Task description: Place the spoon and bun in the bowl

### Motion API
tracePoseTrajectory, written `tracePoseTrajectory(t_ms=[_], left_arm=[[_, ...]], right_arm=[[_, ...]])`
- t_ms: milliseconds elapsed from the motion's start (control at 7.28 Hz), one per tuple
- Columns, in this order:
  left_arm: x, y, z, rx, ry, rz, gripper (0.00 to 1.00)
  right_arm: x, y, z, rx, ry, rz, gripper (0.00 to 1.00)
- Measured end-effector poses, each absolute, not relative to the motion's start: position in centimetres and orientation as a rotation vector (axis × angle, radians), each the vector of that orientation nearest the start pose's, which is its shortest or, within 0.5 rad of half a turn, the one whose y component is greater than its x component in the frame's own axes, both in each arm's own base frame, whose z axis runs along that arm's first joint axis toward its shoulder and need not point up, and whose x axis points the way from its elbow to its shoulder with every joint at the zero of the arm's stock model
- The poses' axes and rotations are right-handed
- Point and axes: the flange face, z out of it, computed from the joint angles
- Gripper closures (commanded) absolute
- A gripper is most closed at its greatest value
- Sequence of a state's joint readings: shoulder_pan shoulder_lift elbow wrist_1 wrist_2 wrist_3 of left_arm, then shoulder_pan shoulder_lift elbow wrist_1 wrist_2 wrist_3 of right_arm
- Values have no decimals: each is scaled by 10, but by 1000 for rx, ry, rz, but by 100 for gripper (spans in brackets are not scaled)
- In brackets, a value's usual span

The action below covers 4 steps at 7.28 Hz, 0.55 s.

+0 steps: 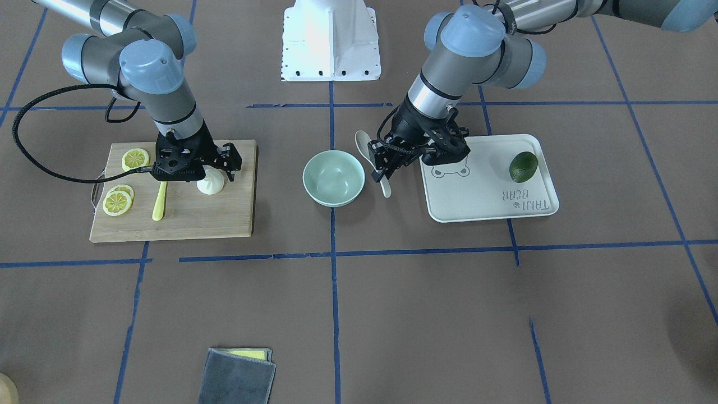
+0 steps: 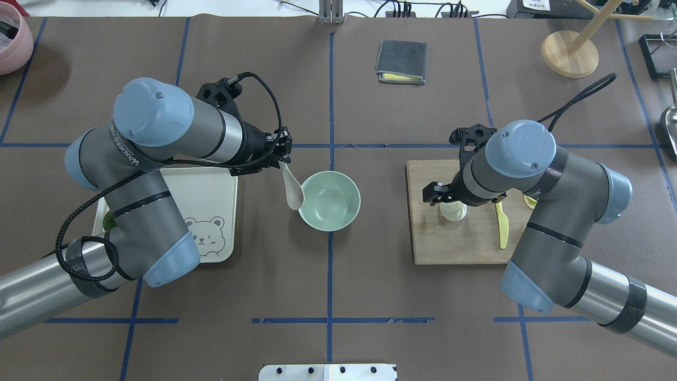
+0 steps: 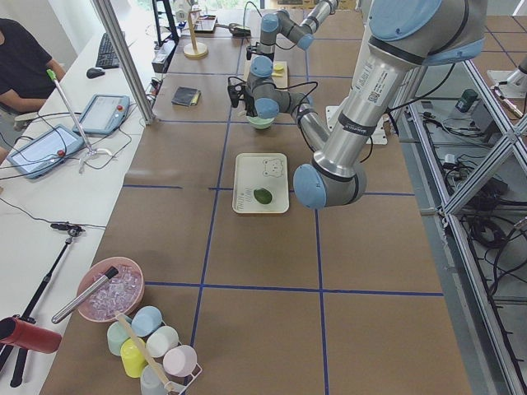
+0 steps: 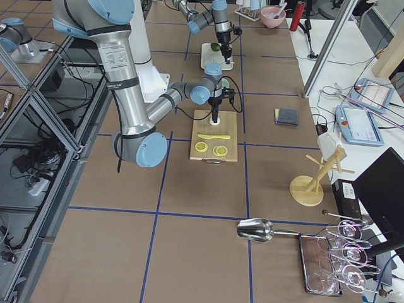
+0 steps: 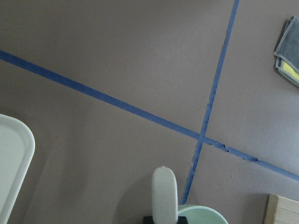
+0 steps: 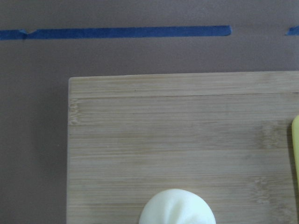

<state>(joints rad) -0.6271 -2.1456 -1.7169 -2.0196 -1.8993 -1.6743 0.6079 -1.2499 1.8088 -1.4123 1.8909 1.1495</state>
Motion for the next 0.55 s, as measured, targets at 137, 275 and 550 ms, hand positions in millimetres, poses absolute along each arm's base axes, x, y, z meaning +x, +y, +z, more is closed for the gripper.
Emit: tracePoseTrajectory(t_ms=[137, 275, 550], left_arm=[[471, -464, 204, 20, 1205, -452, 100], [471, -463, 203, 21, 1205, -453, 100], [474, -463, 202, 14, 1208, -459, 100]], right_arm=[[-438, -428, 366, 82, -764, 65, 64], [-440, -426, 367, 78, -762, 68, 100], [-443, -422, 368, 74, -756, 62, 100]])
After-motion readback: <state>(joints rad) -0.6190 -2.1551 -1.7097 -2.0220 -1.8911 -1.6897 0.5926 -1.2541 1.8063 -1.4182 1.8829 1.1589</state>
